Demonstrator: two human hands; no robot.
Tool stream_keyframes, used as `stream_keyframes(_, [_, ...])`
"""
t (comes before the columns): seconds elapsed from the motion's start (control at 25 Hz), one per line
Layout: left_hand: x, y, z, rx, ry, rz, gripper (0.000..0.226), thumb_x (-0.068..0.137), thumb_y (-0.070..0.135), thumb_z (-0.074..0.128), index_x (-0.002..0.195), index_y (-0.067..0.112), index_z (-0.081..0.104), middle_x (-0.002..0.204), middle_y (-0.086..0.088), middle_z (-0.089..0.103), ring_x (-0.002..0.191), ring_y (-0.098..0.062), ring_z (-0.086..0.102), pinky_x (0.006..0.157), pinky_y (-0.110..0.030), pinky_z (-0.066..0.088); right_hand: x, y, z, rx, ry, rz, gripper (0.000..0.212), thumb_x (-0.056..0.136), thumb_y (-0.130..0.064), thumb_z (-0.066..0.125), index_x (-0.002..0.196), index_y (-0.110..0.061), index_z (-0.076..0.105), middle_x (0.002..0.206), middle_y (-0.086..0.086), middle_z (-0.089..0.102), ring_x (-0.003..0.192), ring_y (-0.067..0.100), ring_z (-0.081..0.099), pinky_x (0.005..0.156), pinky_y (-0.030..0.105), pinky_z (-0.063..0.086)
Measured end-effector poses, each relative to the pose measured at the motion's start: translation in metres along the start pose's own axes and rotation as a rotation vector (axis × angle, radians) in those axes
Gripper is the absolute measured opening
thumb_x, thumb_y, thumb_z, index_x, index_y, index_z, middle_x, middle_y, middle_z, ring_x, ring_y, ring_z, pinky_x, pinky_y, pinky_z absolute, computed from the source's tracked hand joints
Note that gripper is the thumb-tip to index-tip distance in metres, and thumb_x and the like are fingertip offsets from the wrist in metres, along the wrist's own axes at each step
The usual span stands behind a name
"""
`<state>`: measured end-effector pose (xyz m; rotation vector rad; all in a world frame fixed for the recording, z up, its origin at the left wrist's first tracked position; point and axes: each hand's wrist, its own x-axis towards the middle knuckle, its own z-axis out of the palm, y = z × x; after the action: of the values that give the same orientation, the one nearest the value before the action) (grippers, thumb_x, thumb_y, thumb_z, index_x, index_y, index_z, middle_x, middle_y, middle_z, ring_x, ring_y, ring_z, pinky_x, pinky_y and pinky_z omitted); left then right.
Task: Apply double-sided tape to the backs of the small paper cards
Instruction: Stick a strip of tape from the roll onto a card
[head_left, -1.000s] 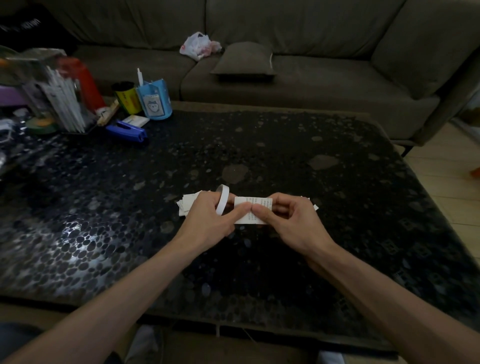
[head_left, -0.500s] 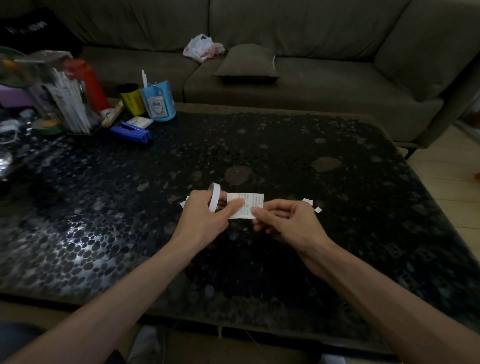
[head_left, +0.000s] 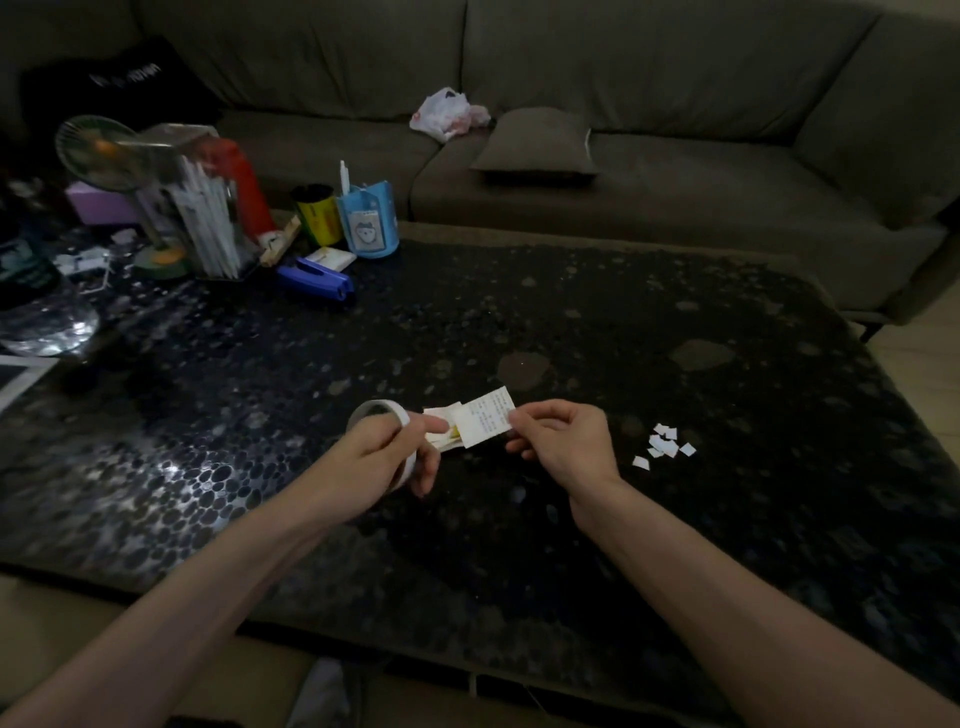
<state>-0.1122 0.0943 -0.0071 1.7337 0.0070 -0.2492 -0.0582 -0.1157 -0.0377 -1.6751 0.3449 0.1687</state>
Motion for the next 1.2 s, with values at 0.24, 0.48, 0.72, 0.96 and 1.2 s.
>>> stream_keyframes(0.24, [-0.012,-0.007,-0.021,0.022,0.012,-0.005,0.045,0.112,0.030,0.035,0.100,0.009,0.073,0.055,0.005,0.046,0.049,-0.008,0.042,0.050,-0.020,0.039,-0.003,-0.004,0.043,-0.091,0.048,0.006,0.008,0.089,-0.027,0.082,0.094,-0.026,0.075,0.077,-0.006,0.078,0.068,0.004,0.074,0.063,0.021,0.058])
stream_keyframes(0.48, [-0.014,0.002,-0.017,0.054,0.069,0.019,0.062,0.108,0.042,0.044,0.053,0.021,0.062,0.045,0.006,0.035,0.041,-0.007,0.028,0.042,-0.018,0.024,-0.020,-0.015,0.034,-0.243,0.024,-0.137,0.011,0.096,-0.035,0.074,0.101,-0.038,0.065,0.093,-0.010,0.073,0.082,0.007,0.073,0.071,0.023,0.059])
stream_keyframes(0.72, [-0.007,0.009,0.009,0.406,-0.117,0.210,0.057,0.106,0.055,0.039,0.064,0.025,0.062,0.054,0.012,0.050,0.051,-0.003,0.044,0.054,-0.023,0.038,-0.041,-0.032,0.008,-0.170,-0.345,-0.069,0.040,0.091,-0.062,0.068,0.087,-0.025,0.082,0.083,-0.002,0.079,0.067,0.006,0.069,0.058,0.022,0.052])
stream_keyframes(0.96, [0.004,0.007,0.049,0.915,-0.256,0.278,0.036,0.102,0.057,0.046,0.086,0.031,0.066,0.083,0.015,0.063,0.078,-0.002,0.058,0.071,-0.027,0.046,-0.041,-0.029,-0.041,-0.173,-0.396,0.081,0.020,0.090,-0.038,0.079,0.090,-0.018,0.082,0.083,0.003,0.080,0.067,0.007,0.071,0.053,0.019,0.050])
stream_keyframes(1.2, [0.021,0.018,0.079,1.081,-0.102,0.695,0.024,0.102,0.028,0.063,0.122,0.020,0.074,0.112,0.002,0.074,0.109,-0.015,0.066,0.109,-0.033,0.043,-0.030,-0.024,-0.081,-0.083,-0.120,0.162,0.012,0.091,-0.031,0.079,0.086,-0.020,0.084,0.079,-0.006,0.080,0.060,0.002,0.072,0.051,0.016,0.053])
